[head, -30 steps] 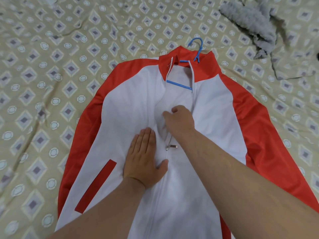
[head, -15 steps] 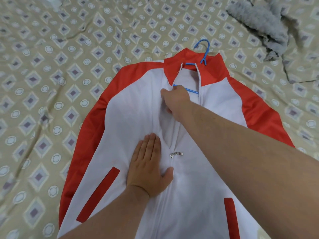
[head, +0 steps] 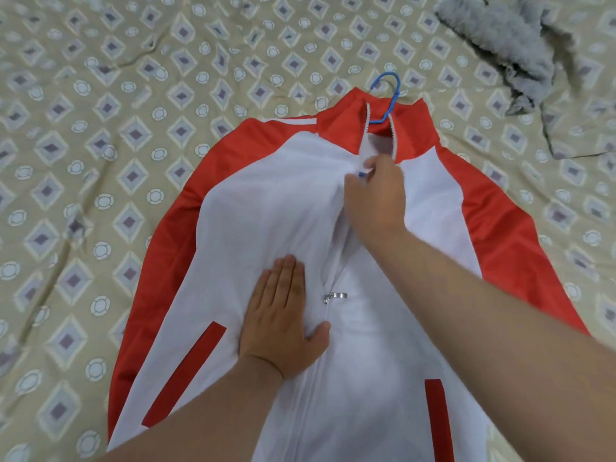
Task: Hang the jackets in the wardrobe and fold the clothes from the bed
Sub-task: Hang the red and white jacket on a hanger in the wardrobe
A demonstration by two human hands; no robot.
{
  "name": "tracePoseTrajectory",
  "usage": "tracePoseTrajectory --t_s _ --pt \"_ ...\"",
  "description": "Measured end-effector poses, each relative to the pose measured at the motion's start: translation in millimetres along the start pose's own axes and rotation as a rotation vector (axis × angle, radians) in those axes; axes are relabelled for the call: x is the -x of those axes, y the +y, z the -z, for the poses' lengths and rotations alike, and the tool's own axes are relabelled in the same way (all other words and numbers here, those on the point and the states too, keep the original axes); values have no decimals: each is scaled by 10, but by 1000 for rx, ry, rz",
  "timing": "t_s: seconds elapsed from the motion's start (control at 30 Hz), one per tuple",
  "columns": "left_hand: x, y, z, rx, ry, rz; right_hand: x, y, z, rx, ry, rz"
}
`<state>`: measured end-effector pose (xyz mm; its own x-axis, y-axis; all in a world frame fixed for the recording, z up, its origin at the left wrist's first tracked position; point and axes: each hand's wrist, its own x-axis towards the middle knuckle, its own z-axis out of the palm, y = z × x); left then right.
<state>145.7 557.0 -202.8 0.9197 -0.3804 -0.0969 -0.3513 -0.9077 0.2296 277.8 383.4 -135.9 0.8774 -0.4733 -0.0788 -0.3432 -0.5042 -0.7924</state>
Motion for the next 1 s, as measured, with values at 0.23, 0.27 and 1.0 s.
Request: tracePoseTrajectory --t_s 0.23,0.27,1.0 --pt "-4 -4 21 -5 -9 -9 1093 569 380 301 -681 249" --pt "-2 0 25 -1 -7 -9 1104 606 391 346 -684 311" --pt "33 23 61 13 2 14 778 405 315 613 -488 557"
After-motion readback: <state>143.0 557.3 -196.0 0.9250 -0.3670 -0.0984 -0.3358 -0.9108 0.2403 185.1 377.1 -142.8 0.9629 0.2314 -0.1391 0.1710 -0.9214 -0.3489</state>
